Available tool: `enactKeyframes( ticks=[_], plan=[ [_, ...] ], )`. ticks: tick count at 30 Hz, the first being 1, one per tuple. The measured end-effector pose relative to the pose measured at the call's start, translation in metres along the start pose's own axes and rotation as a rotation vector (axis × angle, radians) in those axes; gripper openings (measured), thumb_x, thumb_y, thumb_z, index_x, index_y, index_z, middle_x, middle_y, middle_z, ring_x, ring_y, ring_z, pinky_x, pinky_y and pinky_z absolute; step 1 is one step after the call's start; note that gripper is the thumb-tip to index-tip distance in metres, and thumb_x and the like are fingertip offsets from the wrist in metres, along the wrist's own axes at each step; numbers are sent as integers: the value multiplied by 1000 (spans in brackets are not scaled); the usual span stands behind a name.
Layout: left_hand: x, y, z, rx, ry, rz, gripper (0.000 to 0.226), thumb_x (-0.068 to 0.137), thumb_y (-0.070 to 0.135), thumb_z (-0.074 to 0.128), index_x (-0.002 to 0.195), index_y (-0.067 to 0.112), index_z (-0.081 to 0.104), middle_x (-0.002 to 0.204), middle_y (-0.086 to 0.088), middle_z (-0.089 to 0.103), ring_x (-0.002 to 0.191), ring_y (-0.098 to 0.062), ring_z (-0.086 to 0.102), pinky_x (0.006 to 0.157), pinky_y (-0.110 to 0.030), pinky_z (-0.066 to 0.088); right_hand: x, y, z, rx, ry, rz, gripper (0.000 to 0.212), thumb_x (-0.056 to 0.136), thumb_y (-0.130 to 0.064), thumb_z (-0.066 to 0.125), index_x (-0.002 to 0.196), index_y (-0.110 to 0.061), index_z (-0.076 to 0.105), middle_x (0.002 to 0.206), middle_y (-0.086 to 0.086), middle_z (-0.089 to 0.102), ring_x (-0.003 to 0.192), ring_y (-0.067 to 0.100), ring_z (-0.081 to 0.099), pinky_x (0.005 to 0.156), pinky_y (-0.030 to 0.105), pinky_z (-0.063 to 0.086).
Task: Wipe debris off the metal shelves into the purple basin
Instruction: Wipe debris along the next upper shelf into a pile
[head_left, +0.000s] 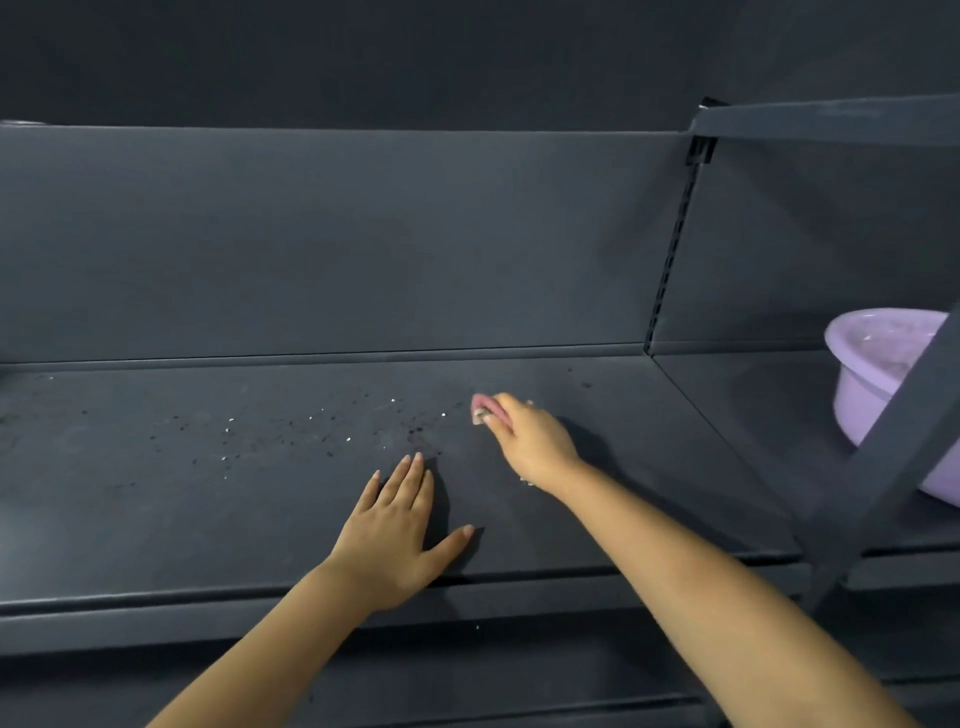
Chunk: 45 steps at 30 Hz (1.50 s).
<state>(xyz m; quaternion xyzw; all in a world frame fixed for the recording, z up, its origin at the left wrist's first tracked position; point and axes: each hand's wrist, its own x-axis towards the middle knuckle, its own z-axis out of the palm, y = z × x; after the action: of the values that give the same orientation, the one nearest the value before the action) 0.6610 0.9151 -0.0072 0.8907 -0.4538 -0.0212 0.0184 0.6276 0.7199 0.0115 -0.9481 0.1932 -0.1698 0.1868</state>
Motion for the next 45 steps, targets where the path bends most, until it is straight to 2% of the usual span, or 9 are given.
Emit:
enactKeyframes(
  ticks=[5,9,16,19,27,31,35,39,45],
  plan=[
    [27,24,-8,-21,55,93,135,45,80,-40,152,8,-1,159,-5,-14,133,-8,-29,110,-29,-20,-1,90,-53,-167,221,331,30,101,-36,32,116,-17,50,114,7,58,103,29,56,75,37,41],
    [48,43,-1,-59,-22,154,134,44,83,-37,152,11,-5,159,-2,-15,132,-3,-27,109,-26,-20,-9,142,-62,-212,179,510,36,102,-35,30,120,-11,51,125,10,54,112,29,53,78,35,37],
    [55,44,3,-32,-36,138,133,41,81,-41,151,11,-10,149,6,-26,132,-3,-30,107,-22,-22,35,154,-43,-236,40,408,53,101,-42,23,142,-11,36,152,7,32,139,24,30,113,32,20],
    [58,44,5,-23,-26,133,129,44,80,-41,151,13,-10,145,7,-28,135,-4,-29,109,-23,-22,54,126,-30,-231,-29,285,52,103,-39,22,146,-13,31,156,4,23,143,21,22,115,29,13],
    [58,45,4,-34,-15,132,126,46,80,-39,150,15,-13,143,10,-26,133,-1,-28,107,-21,-23,54,13,25,-91,-196,-190,47,102,-38,30,144,-18,34,152,1,33,138,20,32,109,32,26],
    [57,45,5,-44,-15,116,116,44,81,-39,141,18,-22,146,9,-28,133,-2,-31,107,-20,-24,56,22,10,21,-199,-133,44,101,-40,32,140,-22,39,135,7,53,119,28,53,95,36,39],
    [57,44,6,-23,0,109,129,45,81,-39,151,14,-10,149,8,-26,136,-3,-28,106,-18,-25,74,75,-18,1,31,43,35,100,-39,33,127,-21,48,119,12,59,103,33,59,82,39,48],
    [57,43,7,-11,6,111,123,51,80,-35,152,13,-9,151,6,-25,137,-4,-28,105,-17,-27,88,141,-34,-148,110,362,36,101,-40,27,118,-20,52,118,5,58,104,29,58,86,38,39],
    [55,46,2,-36,-5,86,103,66,74,-15,151,16,-12,151,7,-27,139,-4,-28,102,-15,-31,107,133,-22,-132,-9,215,40,101,-37,29,124,-12,50,131,9,52,118,29,49,96,36,38]
  ],
)
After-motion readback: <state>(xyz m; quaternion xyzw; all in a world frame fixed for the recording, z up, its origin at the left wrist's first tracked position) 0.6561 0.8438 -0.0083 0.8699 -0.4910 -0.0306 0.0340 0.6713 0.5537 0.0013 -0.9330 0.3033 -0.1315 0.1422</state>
